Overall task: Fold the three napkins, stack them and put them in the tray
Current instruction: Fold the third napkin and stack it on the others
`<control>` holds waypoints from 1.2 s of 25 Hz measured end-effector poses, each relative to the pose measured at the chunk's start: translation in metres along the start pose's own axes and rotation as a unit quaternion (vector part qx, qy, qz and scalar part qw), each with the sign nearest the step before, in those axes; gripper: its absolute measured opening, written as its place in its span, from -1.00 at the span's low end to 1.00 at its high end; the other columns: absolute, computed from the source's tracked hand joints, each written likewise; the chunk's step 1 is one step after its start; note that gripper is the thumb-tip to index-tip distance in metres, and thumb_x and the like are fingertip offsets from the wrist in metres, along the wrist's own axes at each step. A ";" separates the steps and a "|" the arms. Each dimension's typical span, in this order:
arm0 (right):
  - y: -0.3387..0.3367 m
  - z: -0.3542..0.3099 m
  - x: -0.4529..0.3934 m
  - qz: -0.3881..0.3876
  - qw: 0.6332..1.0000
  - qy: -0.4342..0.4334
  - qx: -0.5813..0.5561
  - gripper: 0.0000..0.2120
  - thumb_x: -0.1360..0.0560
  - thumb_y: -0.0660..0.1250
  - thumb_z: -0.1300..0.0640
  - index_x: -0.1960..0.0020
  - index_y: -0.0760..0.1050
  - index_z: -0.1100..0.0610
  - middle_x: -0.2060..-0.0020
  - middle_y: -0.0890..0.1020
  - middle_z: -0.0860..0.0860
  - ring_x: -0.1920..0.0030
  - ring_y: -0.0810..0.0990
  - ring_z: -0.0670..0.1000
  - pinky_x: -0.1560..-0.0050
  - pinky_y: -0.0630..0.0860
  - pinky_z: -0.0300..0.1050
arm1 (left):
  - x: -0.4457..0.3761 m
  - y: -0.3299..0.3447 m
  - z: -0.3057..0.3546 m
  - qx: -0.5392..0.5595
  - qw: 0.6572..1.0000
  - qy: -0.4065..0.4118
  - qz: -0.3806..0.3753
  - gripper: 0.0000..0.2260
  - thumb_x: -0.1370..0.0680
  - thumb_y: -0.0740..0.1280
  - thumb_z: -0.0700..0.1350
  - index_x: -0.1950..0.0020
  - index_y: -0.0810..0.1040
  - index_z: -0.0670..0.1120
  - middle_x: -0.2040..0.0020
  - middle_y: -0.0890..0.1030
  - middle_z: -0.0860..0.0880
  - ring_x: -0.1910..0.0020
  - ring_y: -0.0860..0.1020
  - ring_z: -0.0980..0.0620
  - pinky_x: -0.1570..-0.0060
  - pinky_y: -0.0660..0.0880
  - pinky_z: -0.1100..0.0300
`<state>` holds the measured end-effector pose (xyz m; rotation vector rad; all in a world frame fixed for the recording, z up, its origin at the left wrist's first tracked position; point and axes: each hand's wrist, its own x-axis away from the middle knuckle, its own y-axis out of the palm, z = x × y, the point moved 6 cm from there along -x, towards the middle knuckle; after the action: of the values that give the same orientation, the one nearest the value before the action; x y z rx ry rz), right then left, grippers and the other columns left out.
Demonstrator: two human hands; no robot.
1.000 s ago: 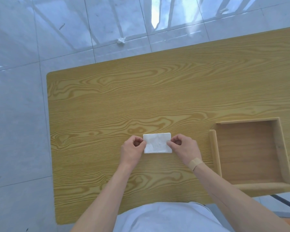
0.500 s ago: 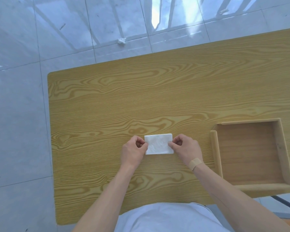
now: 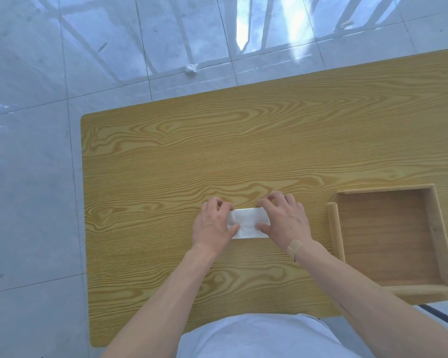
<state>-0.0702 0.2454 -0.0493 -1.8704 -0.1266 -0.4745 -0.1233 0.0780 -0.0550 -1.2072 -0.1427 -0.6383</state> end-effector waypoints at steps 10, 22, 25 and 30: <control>-0.001 -0.012 -0.012 -0.044 0.999 0.000 0.020 -0.54 -0.41 0.45 -0.03 -0.21 0.34 -0.02 -0.03 0.51 -0.05 -0.08 0.41 0.09 0.03 0.32 -0.04 | -0.004 0.005 0.008 0.052 0.998 -0.022 -0.039 -0.67 -0.43 0.39 -0.09 -0.12 0.35 0.02 -0.03 0.48 0.05 -0.05 0.43 -0.01 0.16 0.39 0.07; -0.001 -0.011 0.014 -0.009 0.994 -0.021 -0.110 -0.73 -0.45 0.40 0.07 -0.02 0.34 -0.06 0.16 0.49 -0.18 0.04 0.47 -0.01 0.07 0.28 -0.06 | 0.020 -0.007 0.009 0.097 0.994 0.049 0.026 -0.86 -0.44 0.41 -0.16 0.05 0.52 -0.03 0.06 0.50 0.08 0.05 0.49 0.03 0.20 0.45 0.09; -0.005 -0.010 0.036 0.059 0.988 -0.047 -0.131 -0.78 -0.41 0.47 0.15 0.01 0.51 -0.02 0.15 0.57 -0.14 0.08 0.53 0.01 0.12 0.38 -0.05 | 0.029 -0.011 0.009 0.131 0.988 0.075 0.044 -0.82 -0.37 0.44 -0.23 0.11 0.53 -0.05 0.12 0.55 0.07 0.13 0.53 0.00 0.16 0.47 0.03; 0.010 -0.001 0.054 0.044 0.986 0.013 -0.159 -0.74 -0.36 0.48 0.15 -0.02 0.57 -0.02 0.03 0.62 -0.10 -0.01 0.54 0.06 0.04 0.46 0.03 | 0.037 -0.002 -0.001 0.123 0.990 0.062 0.036 -0.72 -0.32 0.48 -0.24 0.01 0.59 -0.03 0.04 0.60 0.05 0.04 0.51 -0.02 0.00 0.44 0.00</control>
<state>-0.0184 0.2330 -0.0373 -2.1716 0.0532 -0.4781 -0.0944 0.0627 -0.0377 -0.9280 -0.0702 -0.6117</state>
